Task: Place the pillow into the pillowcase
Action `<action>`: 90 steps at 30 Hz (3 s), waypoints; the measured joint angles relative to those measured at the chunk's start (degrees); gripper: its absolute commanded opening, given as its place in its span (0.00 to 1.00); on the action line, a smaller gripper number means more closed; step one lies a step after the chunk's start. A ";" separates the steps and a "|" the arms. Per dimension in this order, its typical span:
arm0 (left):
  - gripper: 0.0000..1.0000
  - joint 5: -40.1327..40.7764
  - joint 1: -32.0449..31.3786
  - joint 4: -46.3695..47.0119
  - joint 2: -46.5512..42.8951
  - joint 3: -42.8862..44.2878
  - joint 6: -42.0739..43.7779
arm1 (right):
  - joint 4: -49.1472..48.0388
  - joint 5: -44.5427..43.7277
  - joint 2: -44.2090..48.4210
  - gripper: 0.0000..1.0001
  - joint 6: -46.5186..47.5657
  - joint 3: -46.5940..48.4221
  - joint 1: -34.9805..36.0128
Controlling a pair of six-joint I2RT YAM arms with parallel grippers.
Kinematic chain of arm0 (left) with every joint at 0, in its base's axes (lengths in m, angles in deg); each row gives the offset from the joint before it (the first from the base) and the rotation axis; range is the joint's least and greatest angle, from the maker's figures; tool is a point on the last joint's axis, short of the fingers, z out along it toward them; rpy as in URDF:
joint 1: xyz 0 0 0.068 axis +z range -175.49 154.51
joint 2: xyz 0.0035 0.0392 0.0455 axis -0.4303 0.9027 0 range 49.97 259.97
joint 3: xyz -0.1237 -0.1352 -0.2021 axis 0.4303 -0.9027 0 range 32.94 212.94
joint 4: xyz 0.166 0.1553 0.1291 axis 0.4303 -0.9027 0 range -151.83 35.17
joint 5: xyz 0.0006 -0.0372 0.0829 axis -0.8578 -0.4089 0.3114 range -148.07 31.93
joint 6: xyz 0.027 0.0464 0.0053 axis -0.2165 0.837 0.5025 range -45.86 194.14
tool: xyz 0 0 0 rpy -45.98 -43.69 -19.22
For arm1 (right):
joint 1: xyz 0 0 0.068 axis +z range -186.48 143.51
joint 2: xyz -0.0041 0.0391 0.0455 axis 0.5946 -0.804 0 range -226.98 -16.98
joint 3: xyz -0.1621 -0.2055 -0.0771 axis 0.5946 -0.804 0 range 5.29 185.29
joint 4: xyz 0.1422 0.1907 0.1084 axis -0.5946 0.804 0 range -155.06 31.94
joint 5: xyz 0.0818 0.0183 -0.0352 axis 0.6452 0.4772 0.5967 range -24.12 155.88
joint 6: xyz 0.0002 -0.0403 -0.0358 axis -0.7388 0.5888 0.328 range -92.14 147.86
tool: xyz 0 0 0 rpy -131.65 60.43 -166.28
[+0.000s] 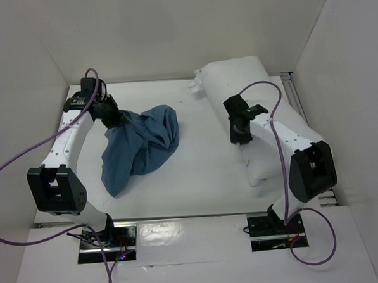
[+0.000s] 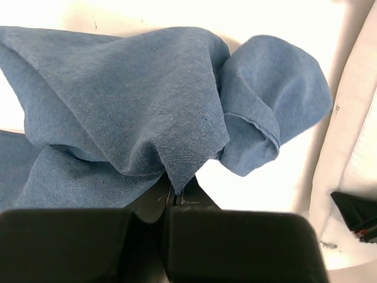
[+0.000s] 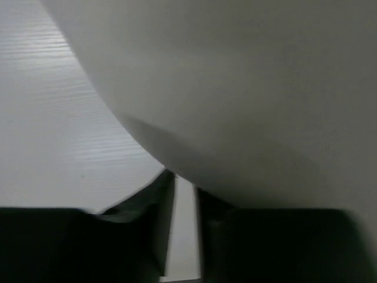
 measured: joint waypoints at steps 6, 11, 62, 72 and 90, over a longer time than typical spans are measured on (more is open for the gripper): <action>0.00 -0.59 0.02 -0.66 0.00 0.31 1.70 | -1.18 -1.92 -0.17 0.94 0.94 4.48 5.27; 0.00 -0.66 0.02 -1.62 0.00 0.52 3.13 | -9.73 7.17 -10.23 1.00 2.75 17.31 14.62; 0.00 -22.71 20.98 11.91 12.00 46.36 -2.69 | -36.11 26.62 -15.23 0.00 4.31 43.04 7.17; 0.38 -33.22 24.06 22.77 -12.66 22.67 -3.65 | -49.70 27.06 13.86 0.61 5.35 9.53 11.61; 0.60 -11.87 12.55 10.60 -29.40 -28.22 1.53 | -24.44 14.75 21.79 0.29 -0.22 -12.22 12.26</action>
